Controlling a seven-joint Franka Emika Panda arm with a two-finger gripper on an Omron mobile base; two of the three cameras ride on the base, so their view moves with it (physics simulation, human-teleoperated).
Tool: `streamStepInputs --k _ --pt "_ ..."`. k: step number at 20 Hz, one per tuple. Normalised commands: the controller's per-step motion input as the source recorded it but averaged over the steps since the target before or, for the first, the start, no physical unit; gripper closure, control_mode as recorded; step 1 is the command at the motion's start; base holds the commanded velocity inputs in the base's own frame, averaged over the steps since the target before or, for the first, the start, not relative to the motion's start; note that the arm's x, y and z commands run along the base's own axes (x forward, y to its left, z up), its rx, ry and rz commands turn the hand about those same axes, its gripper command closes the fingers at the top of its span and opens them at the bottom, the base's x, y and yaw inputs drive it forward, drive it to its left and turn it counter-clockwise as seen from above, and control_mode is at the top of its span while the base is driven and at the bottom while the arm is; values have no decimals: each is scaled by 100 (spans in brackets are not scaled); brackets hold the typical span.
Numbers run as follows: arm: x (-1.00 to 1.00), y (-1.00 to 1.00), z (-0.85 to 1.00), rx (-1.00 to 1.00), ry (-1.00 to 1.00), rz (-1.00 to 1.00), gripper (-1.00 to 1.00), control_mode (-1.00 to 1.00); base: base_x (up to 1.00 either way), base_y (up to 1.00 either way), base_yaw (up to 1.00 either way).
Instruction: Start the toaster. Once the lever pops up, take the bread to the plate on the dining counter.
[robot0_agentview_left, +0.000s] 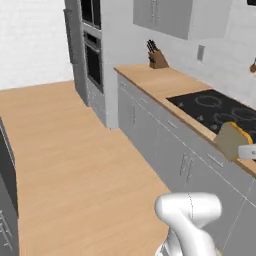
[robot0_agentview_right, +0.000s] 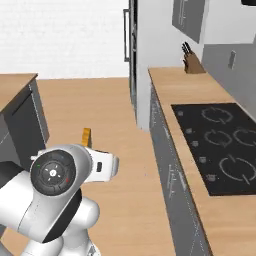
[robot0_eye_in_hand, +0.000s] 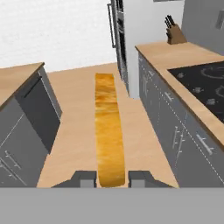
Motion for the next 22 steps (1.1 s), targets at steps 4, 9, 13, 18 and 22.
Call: streamStepInputs --k 4,9,13,18,22 --pt "0 0 0 0 0 0 100 100 -10 0 100" --pt "0 0 0 0 0 0 100 100 -10 0 100" --pt "0 0 0 0 0 0 100 100 -9 0 100" --pt "0 0 0 0 0 0 100 100 -9 0 100" --pt "0 0 0 0 0 0 100 100 -11 0 100"
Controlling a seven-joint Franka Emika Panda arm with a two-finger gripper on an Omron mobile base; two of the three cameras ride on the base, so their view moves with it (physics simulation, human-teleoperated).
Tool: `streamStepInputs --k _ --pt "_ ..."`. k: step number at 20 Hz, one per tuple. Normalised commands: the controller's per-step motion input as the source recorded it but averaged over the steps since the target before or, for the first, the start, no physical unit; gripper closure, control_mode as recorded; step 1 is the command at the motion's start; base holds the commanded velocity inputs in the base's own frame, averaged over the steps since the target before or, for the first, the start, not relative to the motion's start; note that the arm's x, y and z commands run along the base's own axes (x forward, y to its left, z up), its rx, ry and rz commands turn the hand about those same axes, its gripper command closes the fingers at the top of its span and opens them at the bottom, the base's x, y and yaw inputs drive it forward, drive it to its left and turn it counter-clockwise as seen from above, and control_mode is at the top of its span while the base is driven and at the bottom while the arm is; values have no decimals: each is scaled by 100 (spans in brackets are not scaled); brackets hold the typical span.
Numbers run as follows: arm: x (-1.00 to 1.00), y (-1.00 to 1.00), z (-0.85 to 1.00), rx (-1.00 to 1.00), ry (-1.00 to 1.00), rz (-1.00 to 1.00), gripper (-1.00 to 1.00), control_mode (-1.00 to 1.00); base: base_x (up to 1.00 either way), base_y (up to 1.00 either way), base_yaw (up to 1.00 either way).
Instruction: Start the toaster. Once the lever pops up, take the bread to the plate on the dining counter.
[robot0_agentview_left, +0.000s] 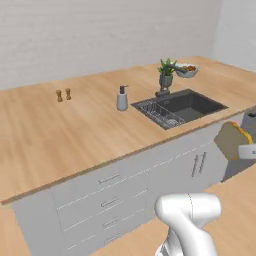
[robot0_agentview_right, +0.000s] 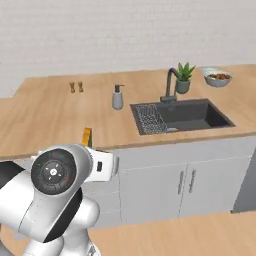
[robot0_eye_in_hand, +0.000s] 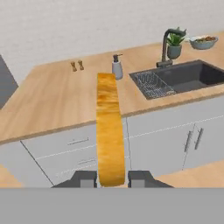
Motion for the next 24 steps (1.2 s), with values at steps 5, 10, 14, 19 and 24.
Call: streamStepInputs --k 5,10,14,19,24 --pt "0 0 0 0 0 0 100 100 -23 12 88" --pt "0 0 0 0 0 0 100 100 0 4 8" --pt "0 0 0 0 0 0 100 100 0 0 0" --pt "0 0 0 0 0 0 100 100 -7 20 4" --pt "0 0 0 0 0 0 100 100 -49 100 30"
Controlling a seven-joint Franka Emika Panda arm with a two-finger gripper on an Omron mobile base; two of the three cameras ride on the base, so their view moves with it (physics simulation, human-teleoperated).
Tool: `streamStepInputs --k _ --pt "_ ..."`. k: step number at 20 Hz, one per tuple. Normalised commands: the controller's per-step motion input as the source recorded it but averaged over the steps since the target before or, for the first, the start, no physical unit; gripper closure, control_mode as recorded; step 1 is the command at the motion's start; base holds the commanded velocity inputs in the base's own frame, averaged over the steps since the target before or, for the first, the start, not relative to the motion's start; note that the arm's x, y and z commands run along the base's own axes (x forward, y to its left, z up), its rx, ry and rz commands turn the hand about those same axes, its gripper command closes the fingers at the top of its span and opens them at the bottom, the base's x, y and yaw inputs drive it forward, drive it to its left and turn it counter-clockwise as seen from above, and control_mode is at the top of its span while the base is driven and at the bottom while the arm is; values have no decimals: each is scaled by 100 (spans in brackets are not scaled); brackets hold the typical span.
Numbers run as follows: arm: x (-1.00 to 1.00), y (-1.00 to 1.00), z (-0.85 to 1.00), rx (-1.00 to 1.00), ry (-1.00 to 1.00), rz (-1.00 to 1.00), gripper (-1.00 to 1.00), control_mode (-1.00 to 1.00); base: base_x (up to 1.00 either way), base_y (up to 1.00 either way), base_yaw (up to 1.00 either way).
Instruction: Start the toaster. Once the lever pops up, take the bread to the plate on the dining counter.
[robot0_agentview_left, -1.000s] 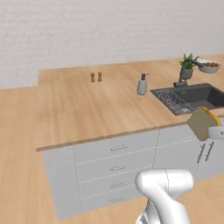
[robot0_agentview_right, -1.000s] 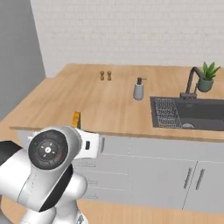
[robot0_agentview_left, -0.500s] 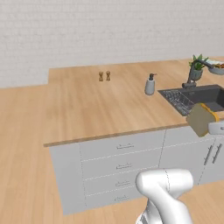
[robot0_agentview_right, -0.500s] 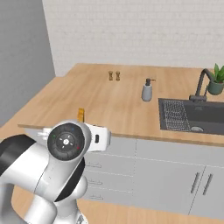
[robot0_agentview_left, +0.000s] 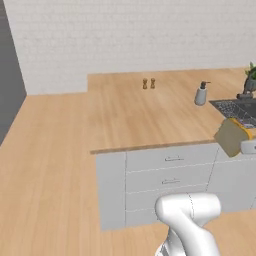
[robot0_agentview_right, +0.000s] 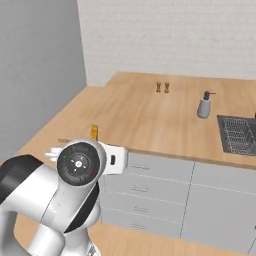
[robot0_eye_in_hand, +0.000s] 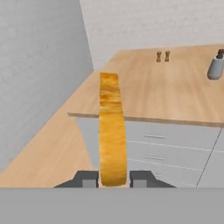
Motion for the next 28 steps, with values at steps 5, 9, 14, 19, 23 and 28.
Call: streamStepInputs --k 5,9,14,19,23,28 --pt "0 0 0 0 0 0 100 100 -39 100 28" --pt "0 0 0 0 0 0 100 100 -22 100 24" --pt "0 0 0 0 0 0 100 100 59 100 8" --pt "0 0 0 0 0 0 100 100 100 100 -17" --pt "0 0 0 0 0 0 100 100 100 100 -27" --pt "0 0 0 0 0 0 100 100 100 81 -19"
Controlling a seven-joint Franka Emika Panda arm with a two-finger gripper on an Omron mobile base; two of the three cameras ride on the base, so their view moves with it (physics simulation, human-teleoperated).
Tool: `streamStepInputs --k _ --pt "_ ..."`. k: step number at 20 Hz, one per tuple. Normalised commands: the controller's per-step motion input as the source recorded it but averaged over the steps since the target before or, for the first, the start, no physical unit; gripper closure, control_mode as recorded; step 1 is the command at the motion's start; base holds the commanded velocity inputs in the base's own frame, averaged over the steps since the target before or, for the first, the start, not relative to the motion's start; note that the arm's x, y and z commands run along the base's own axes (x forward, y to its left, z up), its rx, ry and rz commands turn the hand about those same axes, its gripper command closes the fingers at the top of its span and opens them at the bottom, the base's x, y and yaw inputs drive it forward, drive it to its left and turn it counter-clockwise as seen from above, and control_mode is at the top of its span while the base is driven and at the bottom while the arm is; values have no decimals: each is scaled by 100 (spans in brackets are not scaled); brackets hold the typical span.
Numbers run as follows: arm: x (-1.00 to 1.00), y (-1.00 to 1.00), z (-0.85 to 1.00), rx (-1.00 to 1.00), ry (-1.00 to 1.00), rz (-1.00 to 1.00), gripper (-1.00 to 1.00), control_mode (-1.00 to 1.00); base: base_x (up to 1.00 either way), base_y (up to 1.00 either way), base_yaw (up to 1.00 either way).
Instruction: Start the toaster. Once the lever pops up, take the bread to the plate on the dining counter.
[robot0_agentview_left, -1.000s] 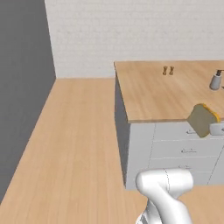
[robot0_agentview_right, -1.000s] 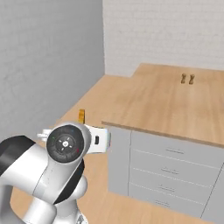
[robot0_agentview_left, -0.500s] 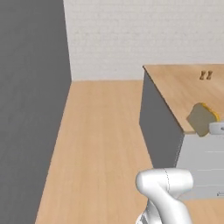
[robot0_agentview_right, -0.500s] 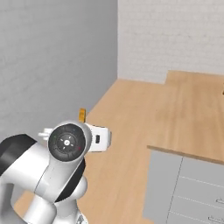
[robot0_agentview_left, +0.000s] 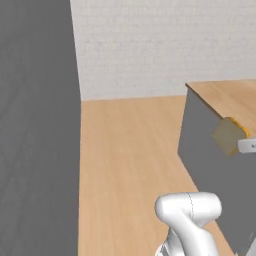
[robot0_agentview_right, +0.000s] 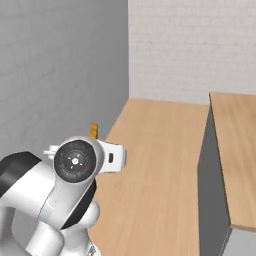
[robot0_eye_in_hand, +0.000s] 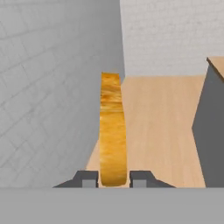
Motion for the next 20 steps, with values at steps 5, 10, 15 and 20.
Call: streamStepInputs --k 5,10,15,20 --pt "0 0 0 0 0 0 100 100 100 -3 -6" --pt "0 0 0 0 0 0 100 100 100 -28 0" --pt "0 0 0 0 0 0 100 100 100 -27 0" --pt "0 0 0 0 0 0 100 100 100 -29 0"
